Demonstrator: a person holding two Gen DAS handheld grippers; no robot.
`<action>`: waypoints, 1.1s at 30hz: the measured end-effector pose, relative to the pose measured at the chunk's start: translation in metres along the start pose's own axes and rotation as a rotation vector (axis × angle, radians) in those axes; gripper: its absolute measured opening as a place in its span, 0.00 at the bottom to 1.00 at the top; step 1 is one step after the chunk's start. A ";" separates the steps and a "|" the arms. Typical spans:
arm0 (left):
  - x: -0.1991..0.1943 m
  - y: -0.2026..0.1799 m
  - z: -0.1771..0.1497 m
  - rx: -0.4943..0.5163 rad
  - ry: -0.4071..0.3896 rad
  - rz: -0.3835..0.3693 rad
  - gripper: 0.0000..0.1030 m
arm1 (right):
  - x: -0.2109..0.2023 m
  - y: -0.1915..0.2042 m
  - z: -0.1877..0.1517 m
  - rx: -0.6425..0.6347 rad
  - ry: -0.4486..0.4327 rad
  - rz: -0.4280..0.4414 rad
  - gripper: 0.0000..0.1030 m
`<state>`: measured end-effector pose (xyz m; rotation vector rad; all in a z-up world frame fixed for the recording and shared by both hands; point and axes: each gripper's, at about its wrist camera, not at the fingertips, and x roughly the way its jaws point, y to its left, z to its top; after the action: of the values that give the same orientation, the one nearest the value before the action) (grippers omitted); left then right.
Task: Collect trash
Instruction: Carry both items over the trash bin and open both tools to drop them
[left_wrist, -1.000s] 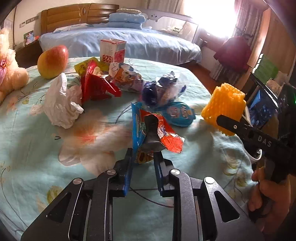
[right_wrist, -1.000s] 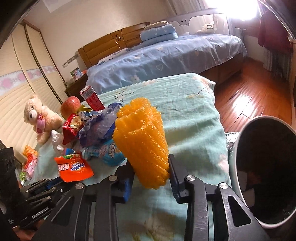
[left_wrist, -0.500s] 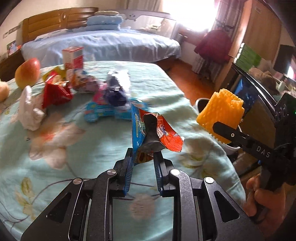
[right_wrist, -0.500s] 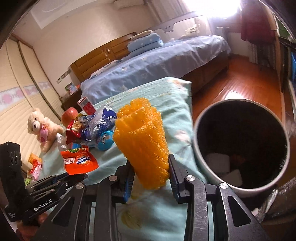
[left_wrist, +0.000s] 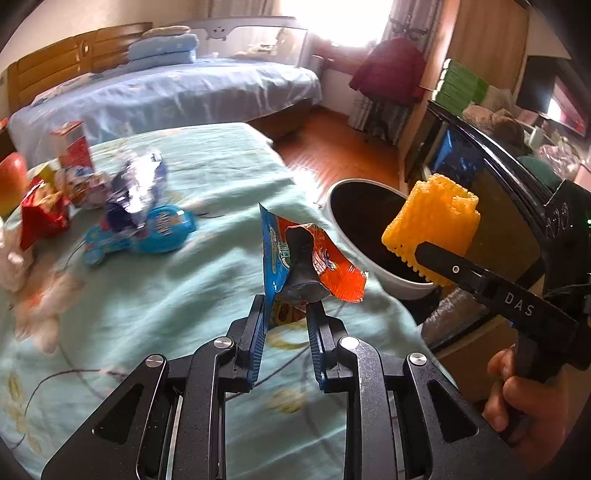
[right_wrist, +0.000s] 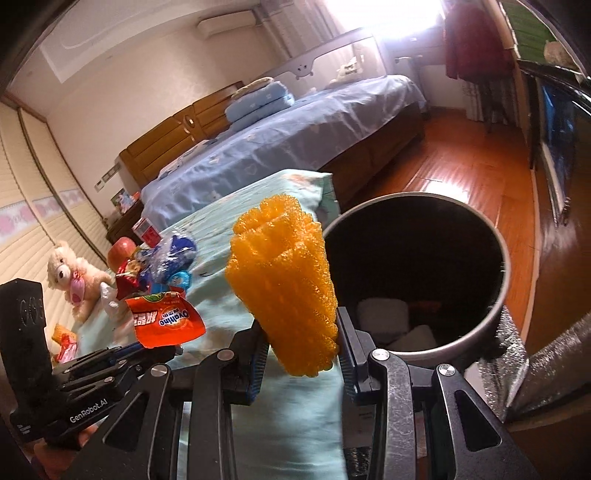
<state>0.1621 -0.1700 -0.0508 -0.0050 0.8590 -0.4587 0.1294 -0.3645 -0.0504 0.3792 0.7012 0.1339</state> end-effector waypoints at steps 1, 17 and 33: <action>0.002 -0.004 0.002 0.008 0.001 -0.004 0.20 | -0.001 -0.003 0.000 0.003 -0.004 -0.005 0.33; 0.030 -0.041 0.023 0.083 0.026 -0.036 0.20 | -0.004 -0.042 0.008 0.049 -0.023 -0.070 0.34; 0.061 -0.065 0.044 0.135 0.063 -0.050 0.20 | 0.009 -0.067 0.022 0.067 0.000 -0.108 0.35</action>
<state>0.2033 -0.2600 -0.0538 0.1131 0.8899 -0.5650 0.1503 -0.4304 -0.0665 0.4041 0.7259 0.0084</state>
